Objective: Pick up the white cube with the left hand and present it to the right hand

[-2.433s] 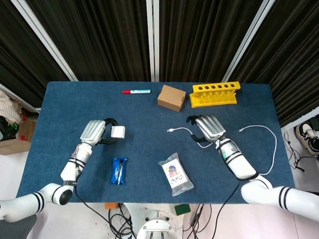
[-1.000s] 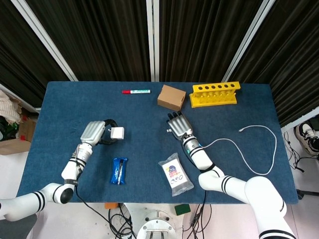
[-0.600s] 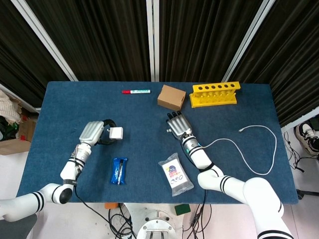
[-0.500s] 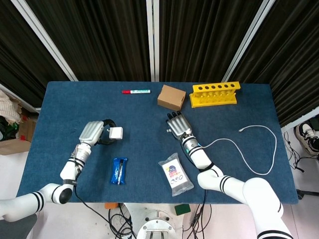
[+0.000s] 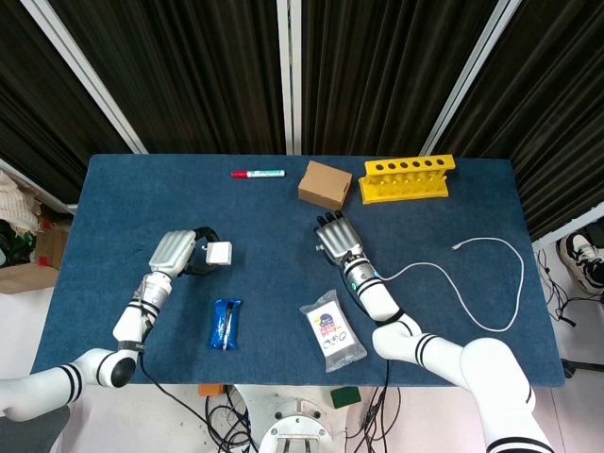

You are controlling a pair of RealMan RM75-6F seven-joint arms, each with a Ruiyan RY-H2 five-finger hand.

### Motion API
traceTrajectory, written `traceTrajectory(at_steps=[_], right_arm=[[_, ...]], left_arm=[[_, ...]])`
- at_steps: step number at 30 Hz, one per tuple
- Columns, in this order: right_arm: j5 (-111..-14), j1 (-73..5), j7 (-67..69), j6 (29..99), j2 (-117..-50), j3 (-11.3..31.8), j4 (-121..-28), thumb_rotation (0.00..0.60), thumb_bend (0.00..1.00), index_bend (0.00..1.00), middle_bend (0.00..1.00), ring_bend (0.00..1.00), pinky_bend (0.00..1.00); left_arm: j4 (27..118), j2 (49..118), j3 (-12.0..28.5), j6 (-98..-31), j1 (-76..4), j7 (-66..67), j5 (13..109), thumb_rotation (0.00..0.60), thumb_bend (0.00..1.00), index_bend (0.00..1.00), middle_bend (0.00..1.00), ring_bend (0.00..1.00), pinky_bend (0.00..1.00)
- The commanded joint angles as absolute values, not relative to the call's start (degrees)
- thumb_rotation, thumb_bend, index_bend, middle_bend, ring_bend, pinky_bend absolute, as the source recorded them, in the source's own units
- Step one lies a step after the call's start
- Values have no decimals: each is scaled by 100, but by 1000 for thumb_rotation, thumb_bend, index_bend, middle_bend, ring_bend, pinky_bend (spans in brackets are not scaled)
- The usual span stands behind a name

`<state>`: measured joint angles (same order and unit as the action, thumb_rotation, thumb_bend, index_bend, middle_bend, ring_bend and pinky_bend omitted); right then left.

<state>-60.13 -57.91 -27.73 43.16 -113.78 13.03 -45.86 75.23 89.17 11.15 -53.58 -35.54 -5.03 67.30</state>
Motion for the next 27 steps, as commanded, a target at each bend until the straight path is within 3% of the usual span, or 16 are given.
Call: traceTrajectory(at_steps=[1,12,18,21,27], right_arm=[[-5981,-5784,-2844,4295,-11385,1323,-4578,600,449,604,263,177,224],[-6264,-5666,-2702,4676,-11262,1358,-4852,600,496,643,311,194,225],[-6587,-5468,-2512,5184,-10833,1386,-5598,600,523,645,468,355,299],[-6643,-5380,-2498,5338,-10612,1420,-5933,600,591,645,541,440,340],[-6598,-5261,-2642,5418,-10276,1435,-6435,600,668,644,590,503,365]], left_arm=[[7523,8917,1115,-5359,-3551,-502,6727,600,360,610,548,778,1000],[7609,8856,1145,-5376,-3566,-410,6701,600,361,610,547,778,1000],[7745,8753,1213,-5366,-3636,-229,6648,600,361,610,546,778,1000],[7836,8717,1262,-5350,-3685,-143,6596,600,360,610,545,778,1000],[7946,8685,1321,-5285,-3789,59,6467,600,361,611,544,778,1000]])
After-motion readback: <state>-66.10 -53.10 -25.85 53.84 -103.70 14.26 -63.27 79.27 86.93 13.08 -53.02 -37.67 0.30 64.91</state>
